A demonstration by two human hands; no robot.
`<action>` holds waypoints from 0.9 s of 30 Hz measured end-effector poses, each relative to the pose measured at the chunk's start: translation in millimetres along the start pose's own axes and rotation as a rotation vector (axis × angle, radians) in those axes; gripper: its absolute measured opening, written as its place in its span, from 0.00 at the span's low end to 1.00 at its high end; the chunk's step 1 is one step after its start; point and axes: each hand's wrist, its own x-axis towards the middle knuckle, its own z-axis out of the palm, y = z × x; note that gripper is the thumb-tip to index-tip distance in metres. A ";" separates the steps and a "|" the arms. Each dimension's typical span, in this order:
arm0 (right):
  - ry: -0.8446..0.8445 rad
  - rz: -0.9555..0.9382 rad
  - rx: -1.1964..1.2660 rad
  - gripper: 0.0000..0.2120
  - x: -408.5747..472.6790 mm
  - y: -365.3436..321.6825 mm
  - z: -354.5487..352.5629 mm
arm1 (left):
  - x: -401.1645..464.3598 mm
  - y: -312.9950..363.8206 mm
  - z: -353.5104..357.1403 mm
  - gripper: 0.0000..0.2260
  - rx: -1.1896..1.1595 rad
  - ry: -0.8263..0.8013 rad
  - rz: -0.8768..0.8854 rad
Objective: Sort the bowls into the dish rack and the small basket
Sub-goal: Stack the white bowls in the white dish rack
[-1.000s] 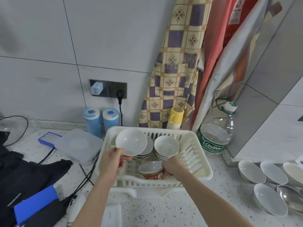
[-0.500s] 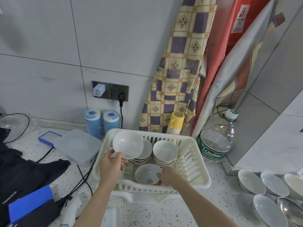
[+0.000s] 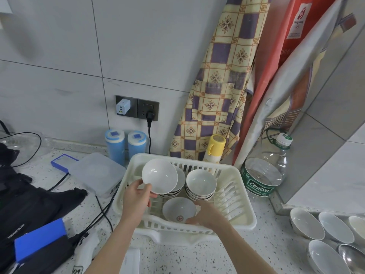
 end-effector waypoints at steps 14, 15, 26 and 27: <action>-0.118 0.217 -0.063 0.17 11.9 -5.4 -5.0 | 1.4 -2.0 0.6 0.10 0.046 -0.017 -0.017; -0.123 0.225 -0.083 0.18 10.9 -7.1 -6.3 | 1.5 -2.5 0.4 0.10 0.047 -0.021 -0.015; -0.160 0.206 0.150 0.08 1.7 -10.7 -12.7 | -0.7 -1.9 0.3 0.10 0.052 -0.032 0.002; -0.159 0.215 0.189 0.07 2.3 -11.1 -13.0 | -0.5 -1.6 0.2 0.10 0.052 -0.032 0.000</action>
